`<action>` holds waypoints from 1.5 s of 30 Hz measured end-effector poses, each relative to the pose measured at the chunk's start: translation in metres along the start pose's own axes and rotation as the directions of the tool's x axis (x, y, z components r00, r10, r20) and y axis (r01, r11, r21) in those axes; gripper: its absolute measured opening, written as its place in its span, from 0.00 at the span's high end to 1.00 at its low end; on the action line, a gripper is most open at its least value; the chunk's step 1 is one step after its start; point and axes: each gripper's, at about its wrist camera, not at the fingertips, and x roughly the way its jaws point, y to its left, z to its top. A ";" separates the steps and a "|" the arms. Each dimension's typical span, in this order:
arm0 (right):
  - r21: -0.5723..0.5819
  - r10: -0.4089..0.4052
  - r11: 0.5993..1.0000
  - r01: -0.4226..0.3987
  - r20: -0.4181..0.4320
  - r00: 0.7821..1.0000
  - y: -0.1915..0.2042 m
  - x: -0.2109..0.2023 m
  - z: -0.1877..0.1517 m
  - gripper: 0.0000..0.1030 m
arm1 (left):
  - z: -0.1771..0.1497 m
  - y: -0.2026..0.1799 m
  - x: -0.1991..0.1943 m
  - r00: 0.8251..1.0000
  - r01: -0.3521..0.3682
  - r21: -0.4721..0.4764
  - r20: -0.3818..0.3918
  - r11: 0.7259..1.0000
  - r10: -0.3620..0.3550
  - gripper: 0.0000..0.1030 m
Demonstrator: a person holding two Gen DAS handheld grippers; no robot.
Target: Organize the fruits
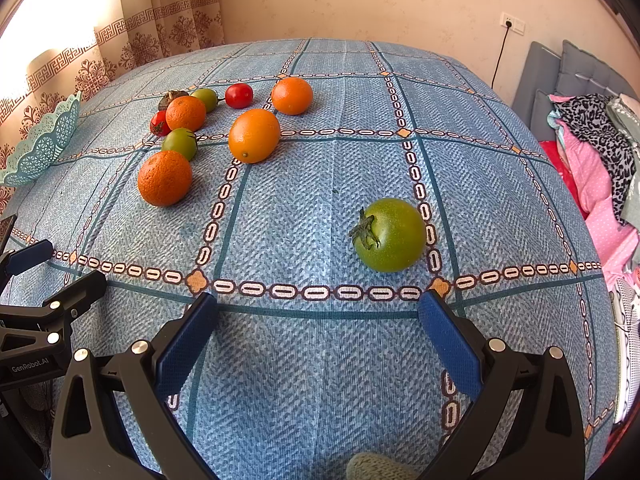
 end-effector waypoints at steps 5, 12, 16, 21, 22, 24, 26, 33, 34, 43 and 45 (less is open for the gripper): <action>0.000 0.000 1.000 0.000 0.000 1.000 0.000 0.000 0.000 0.05 | 0.000 0.000 0.000 1.000 0.000 0.000 0.000 1.000 0.000 0.02; 0.001 -0.002 1.000 0.002 0.000 1.000 0.000 0.000 0.000 0.05 | 0.000 0.000 0.000 1.000 0.000 0.000 0.000 1.000 0.000 0.02; 0.002 -0.001 1.000 0.001 0.000 1.000 -0.001 0.000 0.000 0.05 | 0.000 0.000 0.000 1.000 0.000 0.000 0.000 1.000 0.000 0.02; 0.003 -0.002 1.000 0.002 0.000 1.000 -0.001 0.000 0.000 0.05 | 0.000 0.000 0.000 1.000 0.001 -0.001 0.000 1.000 -0.001 0.02; 0.002 -0.002 1.000 0.002 0.000 1.000 -0.001 0.000 0.000 0.05 | 0.000 0.001 0.000 1.000 0.004 -0.003 0.000 1.000 -0.004 0.02; 0.002 -0.002 1.000 0.002 0.000 1.000 -0.001 0.000 0.000 0.05 | 0.000 0.001 0.000 1.000 0.009 -0.006 0.002 1.000 -0.009 0.02; 0.001 -0.004 1.000 0.004 0.000 1.000 0.000 0.001 0.000 0.05 | -0.001 0.002 0.000 1.000 0.008 -0.002 0.003 1.000 -0.008 0.02; 0.005 -0.007 1.000 0.007 -0.001 1.000 -0.002 0.000 -0.001 0.05 | -0.001 0.001 -0.001 1.000 0.010 -0.003 0.003 1.000 -0.010 0.02; 0.005 -0.007 1.000 0.007 -0.001 1.000 -0.002 0.000 -0.002 0.05 | -0.001 0.001 -0.001 1.000 0.011 -0.003 0.002 1.000 -0.011 0.02; -0.007 -0.010 1.000 0.010 -0.007 1.000 0.001 0.003 0.002 0.05 | 0.001 0.003 0.000 1.000 0.022 -0.005 0.002 1.000 -0.022 0.02; -0.005 -0.009 1.000 0.009 -0.004 1.000 0.001 0.003 0.002 0.05 | 0.001 0.004 0.000 1.000 0.021 -0.003 0.003 1.000 -0.021 0.02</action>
